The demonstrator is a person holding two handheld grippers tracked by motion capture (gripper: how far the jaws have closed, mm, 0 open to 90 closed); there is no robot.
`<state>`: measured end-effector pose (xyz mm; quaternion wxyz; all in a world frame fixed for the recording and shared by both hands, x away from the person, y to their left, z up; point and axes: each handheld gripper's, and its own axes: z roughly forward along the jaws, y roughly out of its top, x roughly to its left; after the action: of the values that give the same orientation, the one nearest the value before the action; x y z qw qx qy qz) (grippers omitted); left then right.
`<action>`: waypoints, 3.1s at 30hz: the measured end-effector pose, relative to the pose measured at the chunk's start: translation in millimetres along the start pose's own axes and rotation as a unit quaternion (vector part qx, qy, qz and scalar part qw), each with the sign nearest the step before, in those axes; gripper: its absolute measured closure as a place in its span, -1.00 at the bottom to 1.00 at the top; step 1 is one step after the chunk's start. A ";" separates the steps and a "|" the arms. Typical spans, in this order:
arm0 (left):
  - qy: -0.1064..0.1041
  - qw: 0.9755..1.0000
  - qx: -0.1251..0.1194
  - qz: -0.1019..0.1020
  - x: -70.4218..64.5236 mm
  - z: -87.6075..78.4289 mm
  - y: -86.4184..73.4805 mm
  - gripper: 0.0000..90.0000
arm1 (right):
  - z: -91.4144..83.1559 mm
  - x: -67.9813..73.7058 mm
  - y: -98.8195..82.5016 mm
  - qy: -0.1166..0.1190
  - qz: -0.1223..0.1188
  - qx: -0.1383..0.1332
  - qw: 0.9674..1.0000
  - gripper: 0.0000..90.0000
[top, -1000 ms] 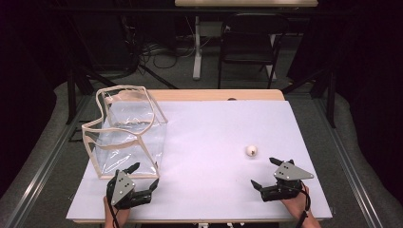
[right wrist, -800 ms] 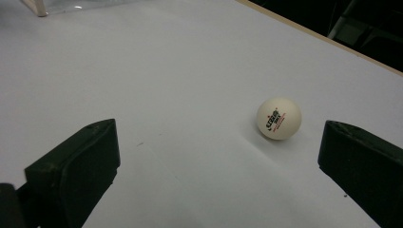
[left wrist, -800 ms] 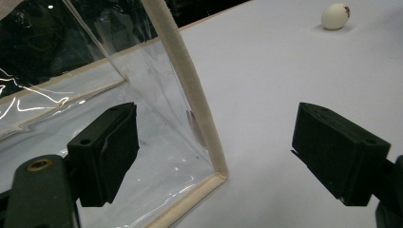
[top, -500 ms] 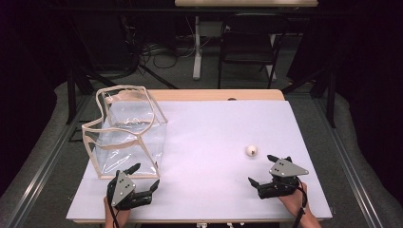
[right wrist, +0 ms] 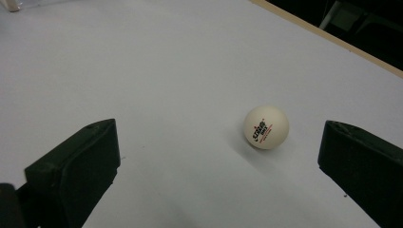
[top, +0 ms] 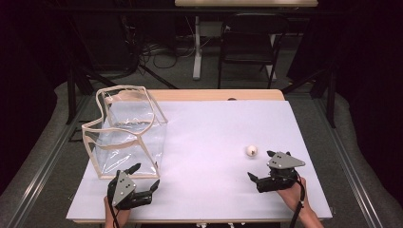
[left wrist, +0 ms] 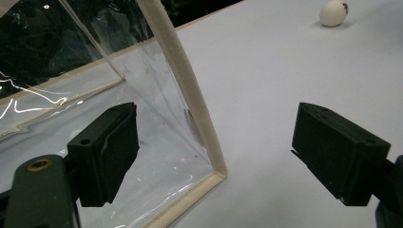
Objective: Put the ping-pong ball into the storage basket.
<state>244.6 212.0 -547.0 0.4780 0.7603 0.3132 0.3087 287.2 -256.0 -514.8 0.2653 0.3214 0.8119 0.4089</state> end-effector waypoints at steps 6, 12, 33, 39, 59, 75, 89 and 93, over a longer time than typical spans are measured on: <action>0.000 1.000 0.001 0.001 0.0 -0.5 -0.3 -0.64 | 3.7 -2.3 4.8 0.003 0.000 0.007 1.000 -1.00; 0.003 1.000 0.001 0.003 0.7 -0.1 -0.2 -0.64 | 8.8 -4.5 11.3 0.004 0.002 0.014 1.000 -1.00; 0.005 1.000 0.005 0.002 2.2 1.8 -1.5 -0.64 | 28.0 -17.0 32.0 0.010 0.005 0.032 0.999 -1.00; 0.004 1.000 0.004 0.002 2.3 2.0 -1.2 -0.64 | 32.6 -21.7 37.0 0.009 0.006 0.040 0.999 -1.00; 0.002 1.000 0.006 0.004 2.0 3.7 -1.1 -0.65 | 52.3 -38.9 47.9 0.013 0.020 0.058 0.998 -1.00; 0.000 1.000 0.007 0.003 2.0 4.1 -1.3 -0.64 | 74.3 -54.3 47.0 0.021 0.040 0.089 0.995 -1.00; -0.005 1.000 0.008 0.006 1.1 4.7 -0.9 -0.64 | 87.8 -58.6 34.0 0.030 0.048 0.117 0.992 -1.00; -0.006 1.000 0.008 0.006 1.1 3.9 -0.8 -0.64 | 91.9 -58.0 29.8 0.033 0.051 0.125 0.990 -1.00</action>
<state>248.0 211.0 -549.0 0.4719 0.7677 0.3082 0.3050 398.0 -239.8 -528.5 0.1743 0.3796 0.8475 0.3276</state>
